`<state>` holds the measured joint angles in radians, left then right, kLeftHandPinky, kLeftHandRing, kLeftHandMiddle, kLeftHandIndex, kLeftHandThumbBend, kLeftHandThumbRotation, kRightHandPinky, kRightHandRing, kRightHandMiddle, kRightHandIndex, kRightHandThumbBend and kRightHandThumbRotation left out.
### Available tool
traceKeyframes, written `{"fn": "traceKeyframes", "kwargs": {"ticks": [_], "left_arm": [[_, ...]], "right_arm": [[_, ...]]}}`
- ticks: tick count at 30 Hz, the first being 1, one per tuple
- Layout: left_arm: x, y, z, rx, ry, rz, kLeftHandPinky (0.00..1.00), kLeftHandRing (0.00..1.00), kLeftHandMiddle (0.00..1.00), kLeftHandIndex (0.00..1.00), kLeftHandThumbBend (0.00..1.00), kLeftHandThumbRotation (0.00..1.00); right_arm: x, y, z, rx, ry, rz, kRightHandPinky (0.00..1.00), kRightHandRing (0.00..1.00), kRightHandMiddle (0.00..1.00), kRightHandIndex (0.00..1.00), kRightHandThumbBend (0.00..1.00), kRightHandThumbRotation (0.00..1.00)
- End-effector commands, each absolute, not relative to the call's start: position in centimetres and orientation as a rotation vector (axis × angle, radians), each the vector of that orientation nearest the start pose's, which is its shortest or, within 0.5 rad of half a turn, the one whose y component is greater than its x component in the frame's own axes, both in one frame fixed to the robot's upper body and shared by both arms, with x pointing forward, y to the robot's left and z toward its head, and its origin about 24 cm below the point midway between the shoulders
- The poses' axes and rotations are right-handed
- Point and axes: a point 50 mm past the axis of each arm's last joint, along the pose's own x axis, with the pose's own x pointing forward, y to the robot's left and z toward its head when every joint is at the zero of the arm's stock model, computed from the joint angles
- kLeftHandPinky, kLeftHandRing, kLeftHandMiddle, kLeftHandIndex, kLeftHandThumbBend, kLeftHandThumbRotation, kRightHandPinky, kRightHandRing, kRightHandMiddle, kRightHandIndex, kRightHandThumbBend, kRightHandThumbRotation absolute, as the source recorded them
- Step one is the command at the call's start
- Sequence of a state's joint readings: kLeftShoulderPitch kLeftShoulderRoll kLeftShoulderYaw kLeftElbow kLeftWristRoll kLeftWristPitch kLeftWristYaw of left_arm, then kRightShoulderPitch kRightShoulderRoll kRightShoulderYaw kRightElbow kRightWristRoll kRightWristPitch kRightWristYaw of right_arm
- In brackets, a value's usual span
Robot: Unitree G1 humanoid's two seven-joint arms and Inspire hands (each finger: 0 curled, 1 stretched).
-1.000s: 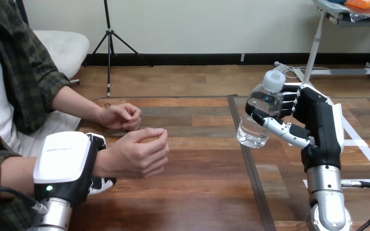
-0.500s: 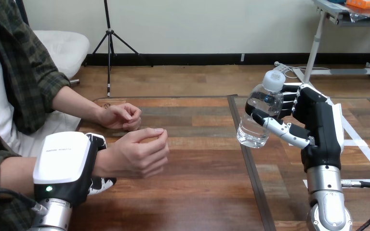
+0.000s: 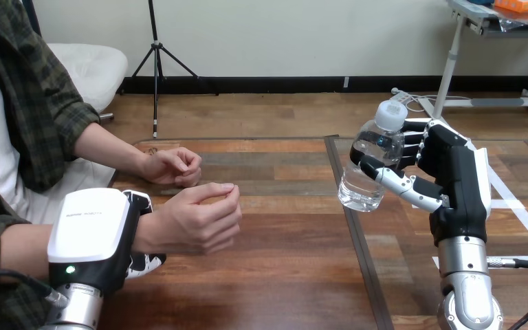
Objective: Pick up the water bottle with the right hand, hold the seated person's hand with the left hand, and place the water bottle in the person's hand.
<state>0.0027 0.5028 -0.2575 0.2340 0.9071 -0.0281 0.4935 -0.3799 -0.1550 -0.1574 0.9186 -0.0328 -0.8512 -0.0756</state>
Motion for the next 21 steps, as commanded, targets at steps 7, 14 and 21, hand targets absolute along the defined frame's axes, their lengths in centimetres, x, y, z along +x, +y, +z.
{"fn": "traceKeyframes", "kwargs": {"ticks": [7, 14, 21], "left_arm": [[25.28, 21.0, 3.38, 1.402, -0.256, 0.108, 0.24, 0.26, 0.3, 0.3, 0.82, 0.0], [25.29, 20.98, 3.4, 1.404, -0.255, 0.108, 0.24, 0.26, 0.3, 0.3, 0.83, 0.0], [25.29, 20.98, 3.5, 1.415, -0.256, 0.105, 0.24, 0.27, 0.3, 0.3, 0.83, 0.0]], "right_arm": [[31.04, -19.58, 5.87, -0.108, -0.462, -0.135, 0.38, 0.43, 0.49, 0.53, 0.72, 0.0], [31.0, -19.64, 5.87, -0.119, -0.462, -0.138, 0.38, 0.43, 0.49, 0.52, 0.72, 0.0], [30.96, -19.65, 5.91, -0.116, -0.464, -0.139, 0.38, 0.43, 0.49, 0.52, 0.72, 0.0]]}}
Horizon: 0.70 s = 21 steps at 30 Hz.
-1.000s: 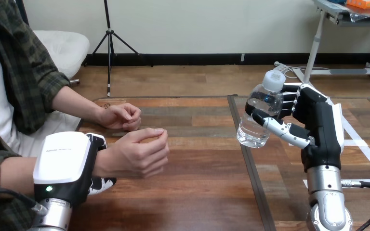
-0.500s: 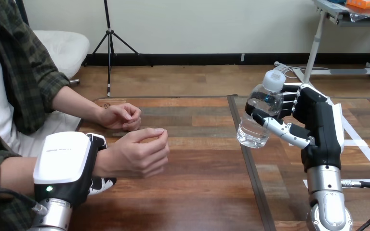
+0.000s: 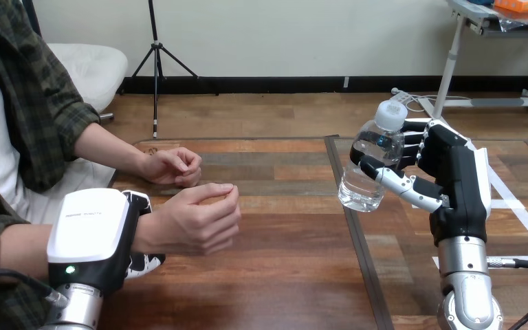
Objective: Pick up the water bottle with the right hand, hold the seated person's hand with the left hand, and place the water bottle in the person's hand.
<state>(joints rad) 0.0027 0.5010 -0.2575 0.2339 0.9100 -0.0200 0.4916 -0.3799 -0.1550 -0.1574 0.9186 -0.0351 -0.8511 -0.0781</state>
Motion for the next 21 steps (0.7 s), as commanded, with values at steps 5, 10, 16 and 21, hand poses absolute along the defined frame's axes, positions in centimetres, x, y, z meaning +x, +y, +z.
{"fn": "traceKeyframes", "kwargs": {"ticks": [5, 10, 16, 21], "left_arm": [[25.27, 20.98, 3.53, 1.417, -0.252, 0.105, 0.24, 0.27, 0.3, 0.3, 0.84, 0.0], [25.23, 20.98, 3.53, 1.412, -0.253, 0.104, 0.25, 0.27, 0.3, 0.3, 0.83, 0.0], [25.15, 21.0, 3.54, 1.41, -0.254, 0.101, 0.25, 0.27, 0.3, 0.3, 0.83, 0.0], [25.11, 21.05, 3.55, 1.415, -0.257, 0.098, 0.25, 0.27, 0.3, 0.3, 0.83, 0.0]], "right_arm": [[30.92, -19.65, 5.9, -0.116, -0.465, -0.138, 0.38, 0.43, 0.48, 0.52, 0.72, 0.0], [30.88, -19.66, 5.9, -0.125, -0.467, -0.14, 0.38, 0.43, 0.48, 0.52, 0.72, 0.0], [30.83, -19.7, 5.85, -0.133, -0.467, -0.14, 0.37, 0.43, 0.48, 0.52, 0.73, 0.0], [30.8, -19.7, 5.79, -0.13, -0.464, -0.141, 0.37, 0.43, 0.48, 0.52, 0.73, 0.0]]}}
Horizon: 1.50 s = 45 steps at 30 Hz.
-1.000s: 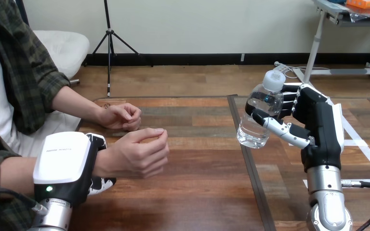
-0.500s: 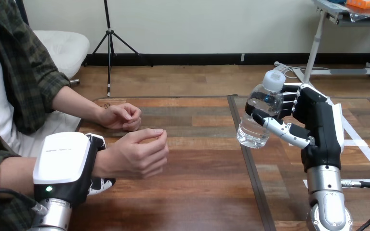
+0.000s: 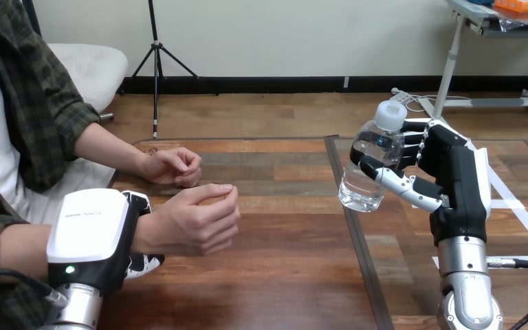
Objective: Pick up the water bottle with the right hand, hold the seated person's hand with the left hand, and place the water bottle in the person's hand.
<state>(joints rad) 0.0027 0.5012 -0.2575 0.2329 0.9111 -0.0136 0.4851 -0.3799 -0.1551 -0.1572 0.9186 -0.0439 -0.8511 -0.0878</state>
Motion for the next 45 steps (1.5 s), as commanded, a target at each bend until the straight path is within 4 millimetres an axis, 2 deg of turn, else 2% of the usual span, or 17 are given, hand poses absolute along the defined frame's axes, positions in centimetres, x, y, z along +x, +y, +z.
{"fn": "traceKeyframes", "kwargs": {"ticks": [1, 45], "left_arm": [[25.1, 21.05, 3.56, 1.415, -0.258, 0.098, 0.25, 0.27, 0.31, 0.3, 0.83, 0.0], [25.04, 21.08, 3.53, 1.418, -0.264, 0.098, 0.24, 0.26, 0.3, 0.3, 0.84, 0.0]], "right_arm": [[30.8, -19.7, 5.79, -0.129, -0.464, -0.142, 0.37, 0.43, 0.48, 0.52, 0.73, 0.0], [30.67, -19.63, 5.66, -0.12, -0.463, -0.143, 0.38, 0.43, 0.49, 0.53, 0.72, 0.0]]}}
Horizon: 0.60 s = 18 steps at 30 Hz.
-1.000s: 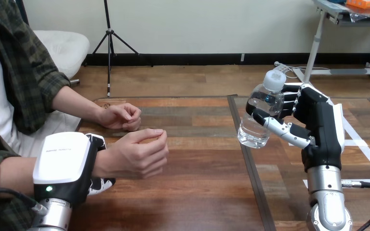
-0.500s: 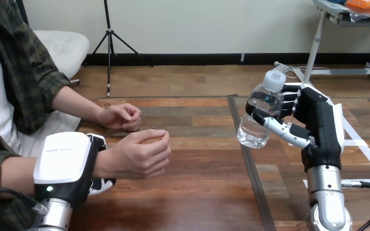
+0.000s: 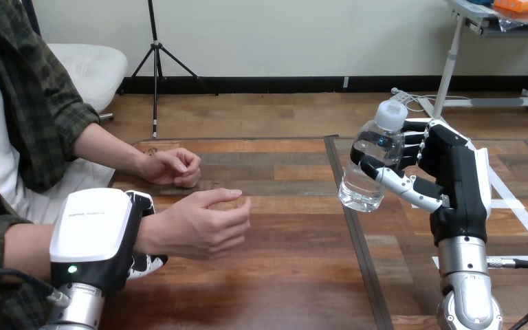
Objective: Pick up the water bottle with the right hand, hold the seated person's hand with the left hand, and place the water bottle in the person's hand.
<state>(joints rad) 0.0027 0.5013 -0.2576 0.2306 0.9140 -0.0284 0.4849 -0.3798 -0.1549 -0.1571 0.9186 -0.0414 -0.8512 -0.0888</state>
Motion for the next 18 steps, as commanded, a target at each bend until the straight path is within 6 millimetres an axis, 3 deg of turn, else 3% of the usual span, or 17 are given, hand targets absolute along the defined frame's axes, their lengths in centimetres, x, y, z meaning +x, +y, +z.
{"fn": "traceKeyframes", "kwargs": {"ticks": [1, 18], "left_arm": [[25.04, 21.09, 3.54, 1.42, -0.262, 0.096, 0.24, 0.26, 0.3, 0.3, 0.84, 0.0], [25.01, 21.07, 3.56, 1.415, -0.257, 0.096, 0.25, 0.27, 0.3, 0.3, 0.83, 0.0]], "right_arm": [[30.66, -19.63, 5.65, -0.121, -0.462, -0.143, 0.38, 0.43, 0.49, 0.53, 0.72, 0.0], [30.58, -19.45, 5.73, -0.119, -0.471, -0.138, 0.38, 0.43, 0.49, 0.53, 0.72, 0.0]]}}
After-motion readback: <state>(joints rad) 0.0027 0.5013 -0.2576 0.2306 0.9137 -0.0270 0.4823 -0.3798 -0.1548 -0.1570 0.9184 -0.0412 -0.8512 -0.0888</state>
